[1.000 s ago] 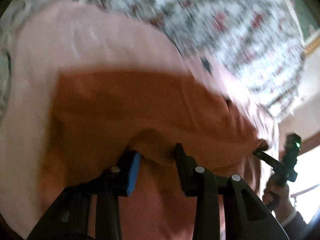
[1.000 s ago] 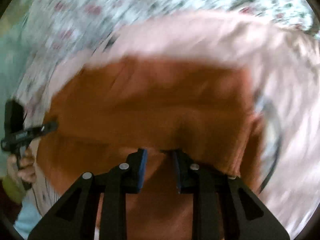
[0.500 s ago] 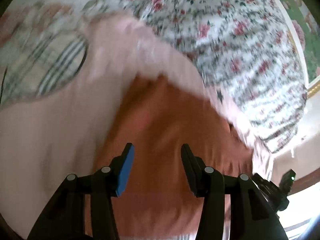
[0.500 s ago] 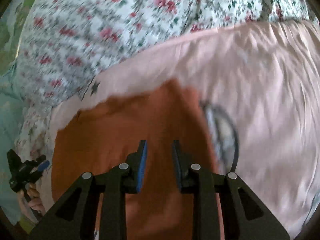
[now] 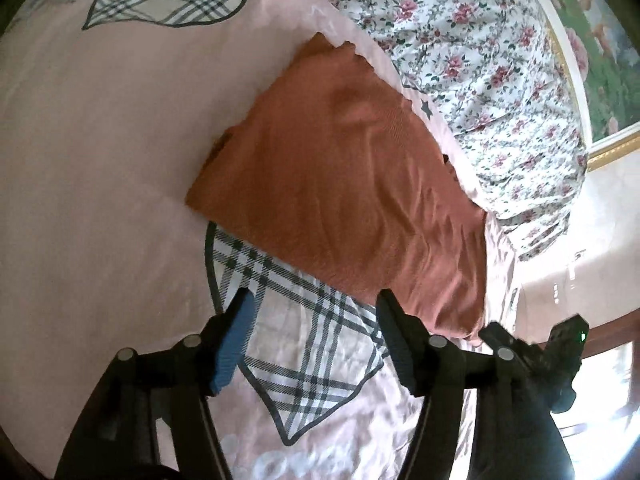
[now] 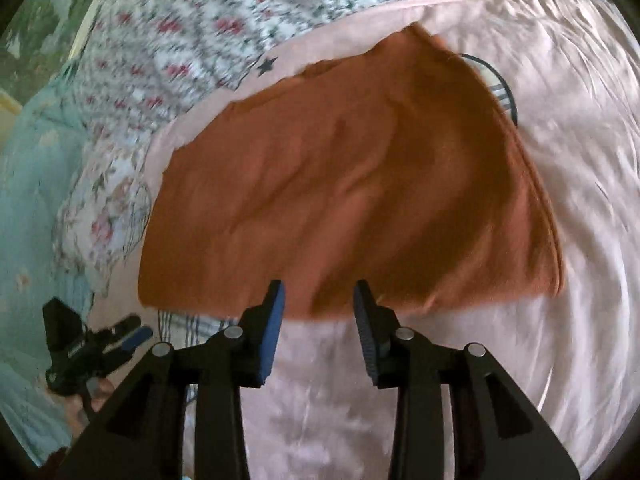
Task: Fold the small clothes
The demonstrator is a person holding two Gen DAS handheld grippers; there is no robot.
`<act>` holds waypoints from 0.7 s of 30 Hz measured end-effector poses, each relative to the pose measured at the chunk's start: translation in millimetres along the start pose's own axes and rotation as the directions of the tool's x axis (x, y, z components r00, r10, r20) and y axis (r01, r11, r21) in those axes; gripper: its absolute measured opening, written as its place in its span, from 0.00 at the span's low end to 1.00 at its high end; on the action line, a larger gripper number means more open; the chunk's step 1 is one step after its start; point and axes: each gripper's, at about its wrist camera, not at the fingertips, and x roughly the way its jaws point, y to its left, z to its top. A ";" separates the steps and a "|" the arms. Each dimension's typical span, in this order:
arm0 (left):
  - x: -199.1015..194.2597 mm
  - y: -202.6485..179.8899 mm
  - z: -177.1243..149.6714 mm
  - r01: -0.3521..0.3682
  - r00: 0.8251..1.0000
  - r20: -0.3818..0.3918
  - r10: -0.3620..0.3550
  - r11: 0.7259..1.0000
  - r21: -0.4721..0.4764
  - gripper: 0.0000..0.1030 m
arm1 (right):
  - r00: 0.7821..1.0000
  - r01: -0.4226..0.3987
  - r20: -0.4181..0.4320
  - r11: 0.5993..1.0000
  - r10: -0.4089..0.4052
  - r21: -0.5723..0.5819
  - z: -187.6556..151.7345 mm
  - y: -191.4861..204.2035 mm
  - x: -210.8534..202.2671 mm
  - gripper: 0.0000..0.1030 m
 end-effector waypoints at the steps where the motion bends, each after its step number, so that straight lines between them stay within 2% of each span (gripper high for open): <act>1: -0.2 3.2 -0.5 0.005 1.000 0.000 -0.005 1.000 -0.010 0.63 | 1.000 -0.001 0.001 1.000 0.001 -0.003 -3.3 3.1 -2.7 0.40; 5: 5.4 6.4 -1.1 0.013 1.000 0.008 -0.013 0.999 -0.033 0.64 | 1.000 0.003 0.008 1.000 -0.003 -0.022 -14.0 12.7 -13.4 0.46; 11: 21.9 9.1 12.9 0.000 0.999 0.047 0.004 0.997 -0.083 0.71 | 0.999 -0.011 -0.032 1.000 0.011 -0.016 -7.7 13.7 -2.9 0.46; 17: 44.4 24.3 37.1 0.009 0.990 0.140 0.019 0.980 -0.199 0.71 | 0.999 -0.024 -0.034 0.999 0.023 -0.046 4.2 11.0 -6.4 0.46; 21: 51.6 19.7 54.0 -0.038 0.978 0.190 0.081 0.974 -0.223 0.66 | 0.999 -0.029 -0.043 0.999 0.028 -0.030 12.6 0.1 -4.3 0.46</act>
